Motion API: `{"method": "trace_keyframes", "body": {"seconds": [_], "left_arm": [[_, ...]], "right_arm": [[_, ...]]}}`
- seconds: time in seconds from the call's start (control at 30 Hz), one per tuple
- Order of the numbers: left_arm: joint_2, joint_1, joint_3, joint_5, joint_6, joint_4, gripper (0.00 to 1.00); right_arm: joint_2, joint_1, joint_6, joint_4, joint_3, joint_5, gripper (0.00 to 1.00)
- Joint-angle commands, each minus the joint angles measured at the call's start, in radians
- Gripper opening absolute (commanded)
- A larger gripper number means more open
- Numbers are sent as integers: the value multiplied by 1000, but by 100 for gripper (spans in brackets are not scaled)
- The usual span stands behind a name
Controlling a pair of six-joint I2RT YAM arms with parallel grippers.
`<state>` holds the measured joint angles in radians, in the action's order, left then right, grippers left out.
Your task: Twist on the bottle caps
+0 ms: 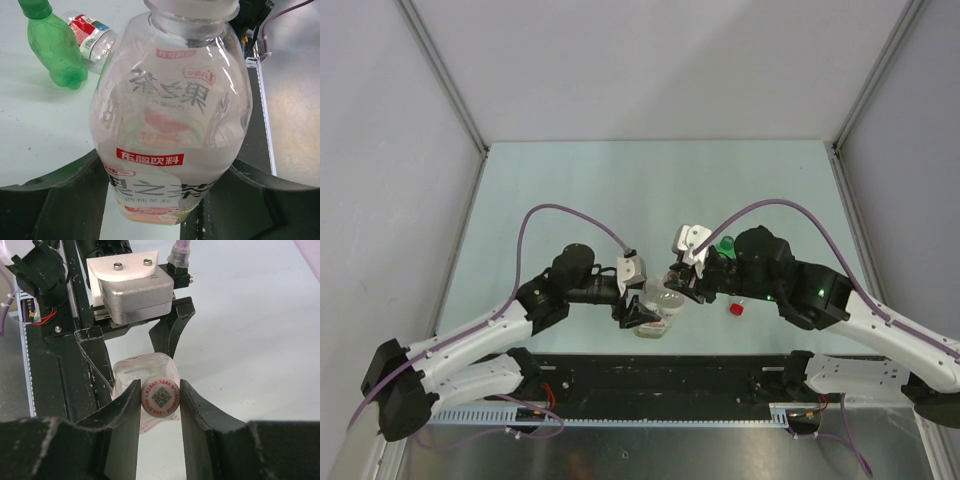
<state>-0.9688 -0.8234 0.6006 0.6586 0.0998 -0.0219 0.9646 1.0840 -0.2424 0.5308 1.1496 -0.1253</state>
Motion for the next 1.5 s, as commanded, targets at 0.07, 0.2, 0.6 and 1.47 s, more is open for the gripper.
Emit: {"method": "trace_keyframes", "body": {"seconds": [0.07,0.2,0.6,1.47], "left_arm": [[6,3,79,-17,-38,-128,0],[0,3,79,-3,-38,-130,0],[-3,0,76,20,-27,-129,0],[-39,0,82,1,-38,-130,0]], "right_arm": [[-14,17,6,20,-15,-26,39],[-6,16,3,0,-16,-30,41],[-9,17,15,-34,-15,-29,43],[-72,17,12,-70,-16,13,48]]}}
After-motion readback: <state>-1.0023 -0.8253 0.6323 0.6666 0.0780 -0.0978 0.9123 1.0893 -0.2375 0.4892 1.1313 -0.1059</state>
